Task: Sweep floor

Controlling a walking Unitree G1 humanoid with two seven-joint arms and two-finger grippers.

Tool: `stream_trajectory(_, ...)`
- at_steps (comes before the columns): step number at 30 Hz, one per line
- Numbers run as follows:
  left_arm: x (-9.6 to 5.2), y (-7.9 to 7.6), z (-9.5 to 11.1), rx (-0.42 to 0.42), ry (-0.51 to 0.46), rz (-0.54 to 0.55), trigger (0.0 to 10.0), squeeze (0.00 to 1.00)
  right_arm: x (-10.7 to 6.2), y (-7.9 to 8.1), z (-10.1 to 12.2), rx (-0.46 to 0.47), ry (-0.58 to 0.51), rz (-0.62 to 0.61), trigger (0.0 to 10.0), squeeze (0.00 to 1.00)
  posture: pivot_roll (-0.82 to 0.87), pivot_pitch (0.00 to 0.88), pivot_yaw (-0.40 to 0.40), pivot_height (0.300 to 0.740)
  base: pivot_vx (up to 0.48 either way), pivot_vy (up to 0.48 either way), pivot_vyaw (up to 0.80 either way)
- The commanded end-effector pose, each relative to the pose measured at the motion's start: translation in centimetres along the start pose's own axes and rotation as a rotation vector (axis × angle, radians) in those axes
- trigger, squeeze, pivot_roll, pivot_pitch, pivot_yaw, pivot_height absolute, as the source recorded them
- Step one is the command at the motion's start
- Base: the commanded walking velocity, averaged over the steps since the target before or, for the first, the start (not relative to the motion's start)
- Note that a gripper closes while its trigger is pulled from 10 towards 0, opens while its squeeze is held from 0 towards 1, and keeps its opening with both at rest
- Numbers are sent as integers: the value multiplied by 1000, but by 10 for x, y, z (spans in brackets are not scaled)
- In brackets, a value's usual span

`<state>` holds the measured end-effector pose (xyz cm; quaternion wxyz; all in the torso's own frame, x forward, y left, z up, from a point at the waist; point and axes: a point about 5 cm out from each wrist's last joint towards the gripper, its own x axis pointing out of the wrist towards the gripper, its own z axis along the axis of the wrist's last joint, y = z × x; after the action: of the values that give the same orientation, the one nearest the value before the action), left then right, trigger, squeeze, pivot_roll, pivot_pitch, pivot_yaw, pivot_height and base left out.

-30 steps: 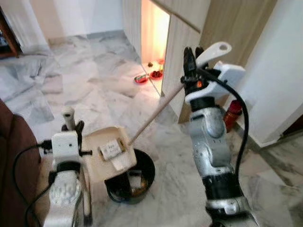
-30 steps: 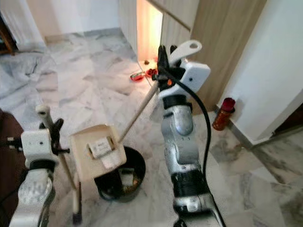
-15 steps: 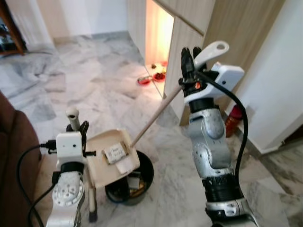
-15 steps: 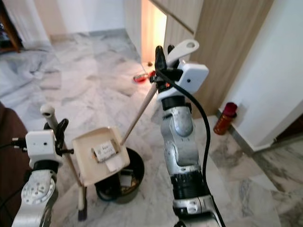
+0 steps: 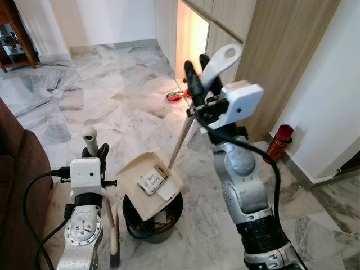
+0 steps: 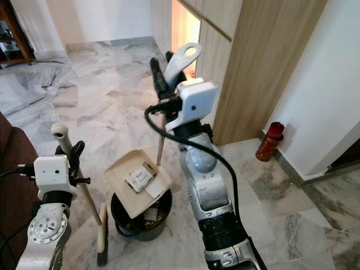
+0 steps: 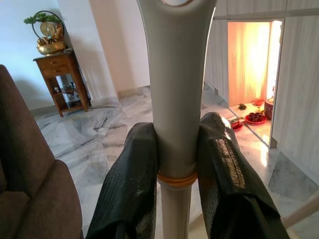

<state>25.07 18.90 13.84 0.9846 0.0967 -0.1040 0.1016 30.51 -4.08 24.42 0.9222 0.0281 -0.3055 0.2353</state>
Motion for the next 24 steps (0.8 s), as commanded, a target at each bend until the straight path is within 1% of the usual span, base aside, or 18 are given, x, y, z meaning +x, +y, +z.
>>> stream_trajectory(1, 1, 0, 9, 24, -56, -3, 10000, 0, 4, 11, 25, -29, -137, 49, 10000, 0, 62, 62, -22, 740, 0, 0, 0)
stream_trajectory(2, 1, 0, 9, 24, -57, -2, 10000, 0, 3, 14, 24, -39, -139, 59, 10000, 0, 62, 62, -22, 740, 0, 0, 0)
stream_trajectory(4, 1, 0, 9, 23, -59, -2, 10000, 0, -1, 23, 23, -90, -155, 96, 10000, 0, 63, 63, -24, 740, 0, 0, 0)
stream_trajectory(5, 1, 0, 9, 23, -59, -2, 10000, 0, -1, 23, 23, -90, -155, 96, 10000, 0, 63, 63, -24, 740, 0, 0, 0)
stream_trajectory(8, 1, -1, 9, 20, -61, -2, 10000, 0, -4, 33, 26, -129, -183, 140, 10000, 0, 61, 62, -26, 740, 0, 0, 0)
stream_trajectory(9, 1, -1, 9, 20, -61, -2, 10000, 0, -4, 33, 26, -129, -183, 140, 10000, 0, 61, 62, -26, 740, 0, 0, 0)
stream_trajectory(11, 0, -1, 9, 18, -60, -4, 10000, 0, -6, 40, 29, -146, -206, 166, 10000, 0, 58, 61, -26, 740, 0, 0, 0)
stream_trajectory(17, 1, -2, 9, 17, -62, -6, 10000, 0, -9, 49, 33, -143, -225, 193, 10000, 0, 58, 61, -30, 740, 0, 0, 0)
stream_trajectory(18, 1, -3, 9, 16, -64, -5, 10000, 0, -11, 55, 36, -140, -240, 219, 10000, 0, 58, 60, -31, 740, 0, 0, 0)
stream_trajectory(20, 1, -3, 9, 17, -65, -5, 10000, 0, -12, 57, 37, -140, -247, 235, 10000, 0, 58, 60, -31, 740, 0, 0, 0)
stream_trajectory(22, 1, -3, 9, 16, -64, -4, 10000, 0, -17, 68, 39, -178, -267, 321, 10000, 0, 55, 60, -31, 740, 0, 0, 0)
stream_trajectory(24, 1, -3, 9, 16, -64, -4, 10000, 0, -17, 68, 39, -178, -267, 321, 10000, 0, 55, 60, -31, 740, 0, 0, 0)
